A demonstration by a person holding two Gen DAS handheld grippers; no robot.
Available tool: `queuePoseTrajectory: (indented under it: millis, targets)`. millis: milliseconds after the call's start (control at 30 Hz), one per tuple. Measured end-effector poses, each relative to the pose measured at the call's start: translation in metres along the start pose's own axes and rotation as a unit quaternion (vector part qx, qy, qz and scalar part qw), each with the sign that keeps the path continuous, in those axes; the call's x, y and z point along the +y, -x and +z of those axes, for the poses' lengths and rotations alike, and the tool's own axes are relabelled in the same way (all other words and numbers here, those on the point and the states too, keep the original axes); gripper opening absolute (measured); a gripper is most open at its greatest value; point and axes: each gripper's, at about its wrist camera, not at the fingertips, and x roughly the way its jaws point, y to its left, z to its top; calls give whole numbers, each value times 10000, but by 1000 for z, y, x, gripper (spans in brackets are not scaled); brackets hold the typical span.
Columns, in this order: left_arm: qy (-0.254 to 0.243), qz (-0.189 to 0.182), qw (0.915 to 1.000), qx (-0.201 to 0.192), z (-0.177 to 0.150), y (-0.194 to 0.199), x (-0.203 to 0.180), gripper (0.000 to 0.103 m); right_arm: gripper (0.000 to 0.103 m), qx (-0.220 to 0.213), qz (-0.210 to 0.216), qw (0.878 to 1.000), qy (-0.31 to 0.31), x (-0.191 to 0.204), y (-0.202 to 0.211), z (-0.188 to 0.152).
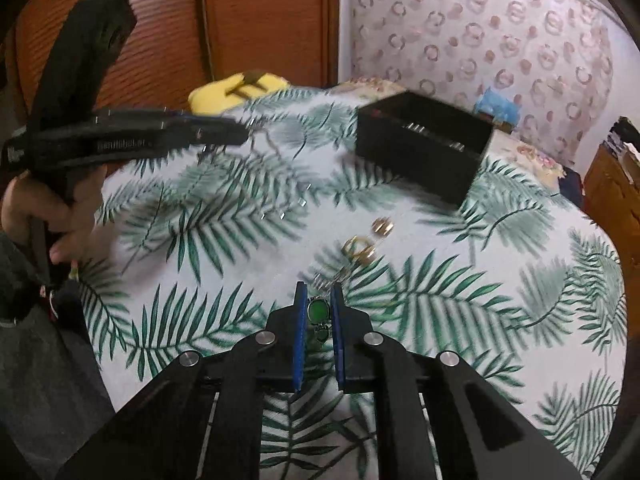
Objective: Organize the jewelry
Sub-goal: 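Lift the hair clip with the left gripper while the right gripper grasps the green earring, then lower the hair clip and green earring into the box and open both grippers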
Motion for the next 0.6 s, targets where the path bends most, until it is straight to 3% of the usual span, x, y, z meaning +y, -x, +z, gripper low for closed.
queuePoseTrajectory:
  millis: [600]
  targets:
    - [-245, 12, 9991, -344, 72, -28, -5, 20, 13, -929, -488, 9943, 204, -55, 35, 93]
